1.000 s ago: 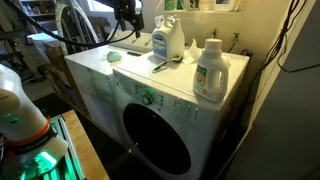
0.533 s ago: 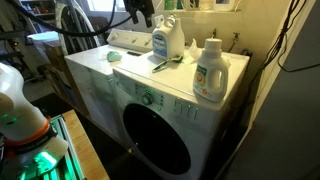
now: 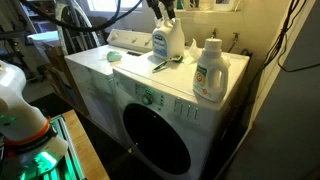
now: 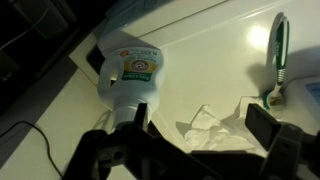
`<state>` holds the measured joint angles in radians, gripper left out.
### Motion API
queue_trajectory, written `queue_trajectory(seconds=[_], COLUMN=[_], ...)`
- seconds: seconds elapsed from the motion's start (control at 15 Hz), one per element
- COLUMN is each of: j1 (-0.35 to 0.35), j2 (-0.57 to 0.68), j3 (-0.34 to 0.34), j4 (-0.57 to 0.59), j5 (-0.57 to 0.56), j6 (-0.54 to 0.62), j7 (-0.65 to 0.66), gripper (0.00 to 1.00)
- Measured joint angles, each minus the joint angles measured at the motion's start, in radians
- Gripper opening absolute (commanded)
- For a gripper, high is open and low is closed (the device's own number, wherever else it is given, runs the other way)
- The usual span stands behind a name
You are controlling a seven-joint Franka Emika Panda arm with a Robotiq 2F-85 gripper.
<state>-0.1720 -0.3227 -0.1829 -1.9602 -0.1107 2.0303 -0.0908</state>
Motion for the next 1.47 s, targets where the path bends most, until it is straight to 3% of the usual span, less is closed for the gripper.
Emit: queue_trajectory(seconds=[0.6, 1.47], j1=[-0.06, -0.072], j2=[0.172, 0.359], j3=[-0.034, -0.055], j4=[0.103, 0.19], j5=[-0.01, -0.01], j6=[0.107, 0.273], j7=[0.137, 0.214], gripper=[1.0, 1.0])
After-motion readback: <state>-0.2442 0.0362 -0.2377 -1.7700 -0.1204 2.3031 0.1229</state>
